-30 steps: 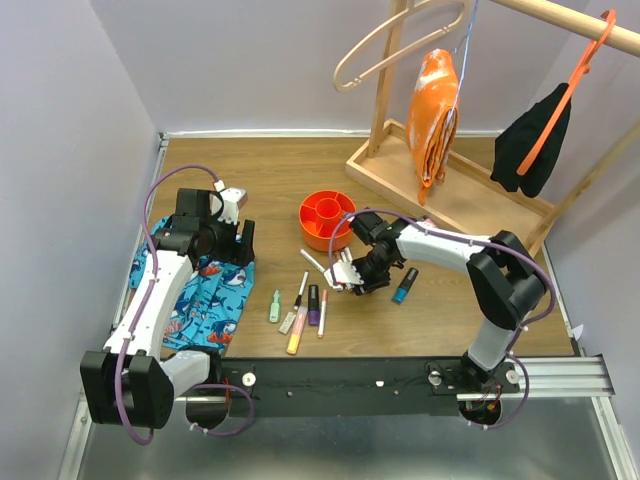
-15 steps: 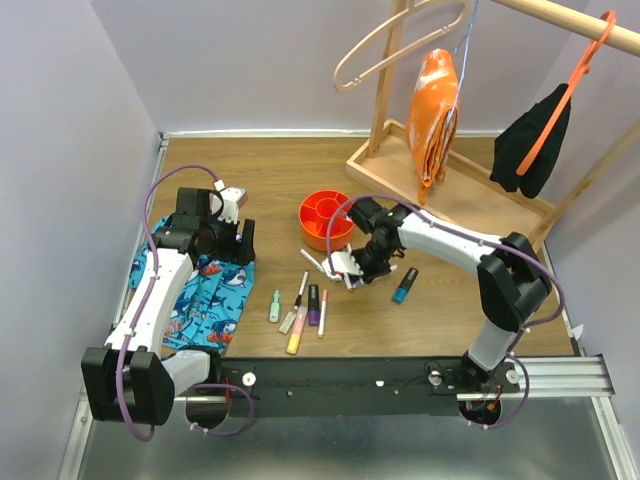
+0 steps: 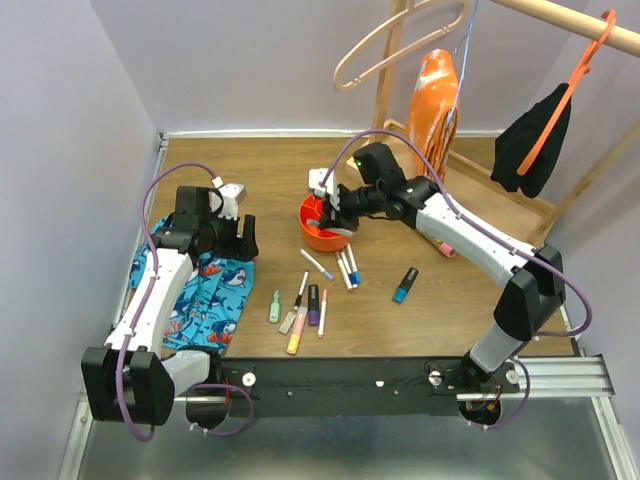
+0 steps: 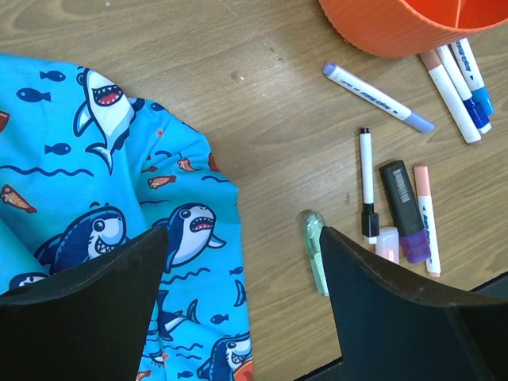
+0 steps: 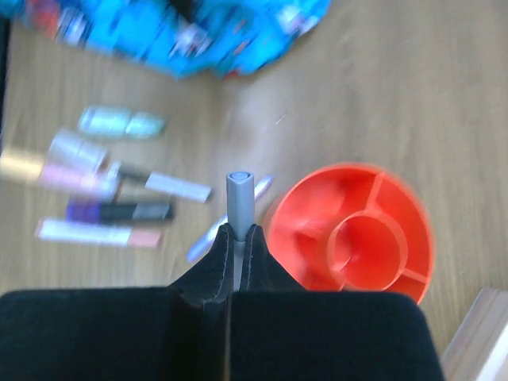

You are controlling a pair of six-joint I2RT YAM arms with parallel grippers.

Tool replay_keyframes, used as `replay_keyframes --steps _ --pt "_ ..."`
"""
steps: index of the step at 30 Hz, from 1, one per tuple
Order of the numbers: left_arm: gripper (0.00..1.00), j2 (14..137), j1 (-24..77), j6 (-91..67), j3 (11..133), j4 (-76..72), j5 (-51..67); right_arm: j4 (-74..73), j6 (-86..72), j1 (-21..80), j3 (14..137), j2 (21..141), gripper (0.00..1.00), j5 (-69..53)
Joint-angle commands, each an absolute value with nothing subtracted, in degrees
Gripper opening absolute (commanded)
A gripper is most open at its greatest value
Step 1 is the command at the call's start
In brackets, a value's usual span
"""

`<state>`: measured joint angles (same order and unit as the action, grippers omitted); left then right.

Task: Sort the stationery into containers
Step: Place the pen in the storage box.

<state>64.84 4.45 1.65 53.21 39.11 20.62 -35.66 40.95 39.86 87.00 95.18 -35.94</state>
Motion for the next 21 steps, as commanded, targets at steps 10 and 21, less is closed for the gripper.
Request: replay_keyframes --steps 10,21 --pt "0.86 66.2 3.6 1.4 53.5 39.6 23.0 22.9 3.0 35.8 80.7 102.7 0.01 -27.4" --pt "0.86 69.5 1.8 2.5 55.7 40.4 24.3 35.5 2.0 33.4 79.1 111.2 0.01 -27.2"
